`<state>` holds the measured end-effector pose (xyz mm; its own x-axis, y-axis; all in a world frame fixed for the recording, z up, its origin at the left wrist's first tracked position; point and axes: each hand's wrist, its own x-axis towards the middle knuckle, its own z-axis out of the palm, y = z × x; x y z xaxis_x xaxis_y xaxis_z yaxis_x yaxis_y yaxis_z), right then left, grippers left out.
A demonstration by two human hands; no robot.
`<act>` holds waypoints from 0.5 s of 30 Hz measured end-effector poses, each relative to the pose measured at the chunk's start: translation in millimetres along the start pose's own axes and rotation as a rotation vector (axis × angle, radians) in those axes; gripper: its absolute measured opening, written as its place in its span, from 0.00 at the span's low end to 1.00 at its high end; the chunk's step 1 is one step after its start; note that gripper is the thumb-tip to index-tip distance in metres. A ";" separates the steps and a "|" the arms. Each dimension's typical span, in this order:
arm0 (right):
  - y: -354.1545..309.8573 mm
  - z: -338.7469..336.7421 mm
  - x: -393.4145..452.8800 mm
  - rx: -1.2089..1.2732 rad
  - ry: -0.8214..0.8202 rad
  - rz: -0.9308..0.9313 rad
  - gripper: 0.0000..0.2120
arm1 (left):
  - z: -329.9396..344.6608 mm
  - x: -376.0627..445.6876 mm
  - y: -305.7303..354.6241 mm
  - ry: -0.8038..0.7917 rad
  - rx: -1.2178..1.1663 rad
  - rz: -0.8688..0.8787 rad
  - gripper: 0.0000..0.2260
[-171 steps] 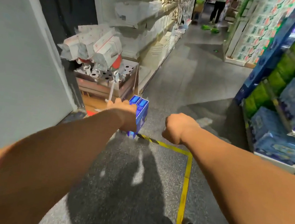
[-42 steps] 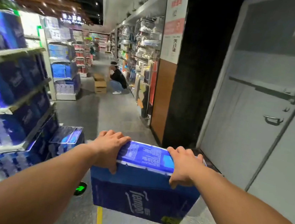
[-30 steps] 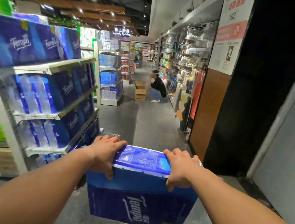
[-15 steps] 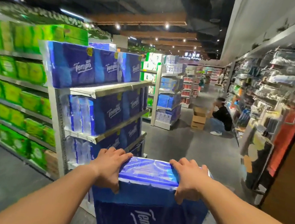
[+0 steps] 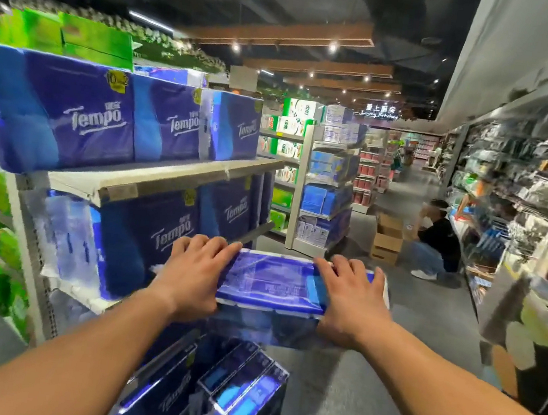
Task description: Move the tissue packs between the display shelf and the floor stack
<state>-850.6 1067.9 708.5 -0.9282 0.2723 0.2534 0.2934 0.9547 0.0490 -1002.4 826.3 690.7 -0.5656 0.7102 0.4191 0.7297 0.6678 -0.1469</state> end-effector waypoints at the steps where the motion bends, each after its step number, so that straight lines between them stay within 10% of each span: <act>1: 12.2 -2.6 25.0 0.004 0.029 -0.008 0.55 | 2.4 25.7 -2.2 0.037 0.020 -0.010 0.48; 15: 99.1 -67.0 376.2 -0.051 0.604 -0.299 0.47 | -29.6 292.0 -68.0 0.528 0.371 -0.320 0.51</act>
<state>-1155.4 1256.9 873.4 -0.6847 -0.1318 0.7168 0.0681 0.9676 0.2430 -1205.8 981.7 849.5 -0.4003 0.3274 0.8559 0.3274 0.9235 -0.2000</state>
